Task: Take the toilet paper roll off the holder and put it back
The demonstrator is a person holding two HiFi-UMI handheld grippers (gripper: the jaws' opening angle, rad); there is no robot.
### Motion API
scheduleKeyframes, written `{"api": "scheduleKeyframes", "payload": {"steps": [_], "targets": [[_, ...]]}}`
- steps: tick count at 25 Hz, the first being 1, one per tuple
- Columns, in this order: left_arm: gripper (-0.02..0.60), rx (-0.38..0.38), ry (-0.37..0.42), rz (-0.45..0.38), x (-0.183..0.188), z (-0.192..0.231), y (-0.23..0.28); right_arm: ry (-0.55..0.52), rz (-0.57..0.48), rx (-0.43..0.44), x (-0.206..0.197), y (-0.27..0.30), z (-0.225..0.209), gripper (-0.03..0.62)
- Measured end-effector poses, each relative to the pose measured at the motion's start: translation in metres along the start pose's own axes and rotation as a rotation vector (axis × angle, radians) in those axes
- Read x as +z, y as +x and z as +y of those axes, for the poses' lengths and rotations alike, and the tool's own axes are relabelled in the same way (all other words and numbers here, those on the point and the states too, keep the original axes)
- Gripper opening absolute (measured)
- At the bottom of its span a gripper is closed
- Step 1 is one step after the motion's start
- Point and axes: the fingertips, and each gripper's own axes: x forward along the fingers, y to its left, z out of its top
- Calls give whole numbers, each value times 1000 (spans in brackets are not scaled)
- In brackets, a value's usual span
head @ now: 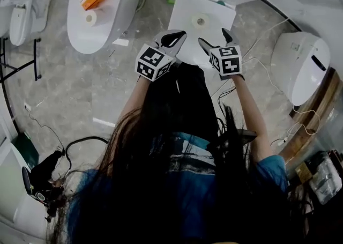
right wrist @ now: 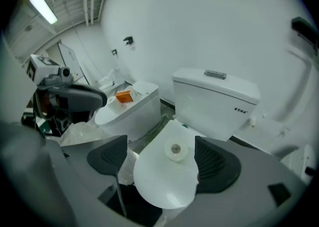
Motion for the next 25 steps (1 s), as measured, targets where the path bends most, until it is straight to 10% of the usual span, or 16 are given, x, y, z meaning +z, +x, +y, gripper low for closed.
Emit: {"api": "scheduleKeyframes", "payload": {"steps": [8, 25], "targets": [[-6, -31, 65, -31, 21, -28, -57, 342, -198, 0, 31, -67, 36, 426], [-6, -184, 117, -32, -3, -112, -116, 582, -343, -55, -16, -187, 120, 279]]}}
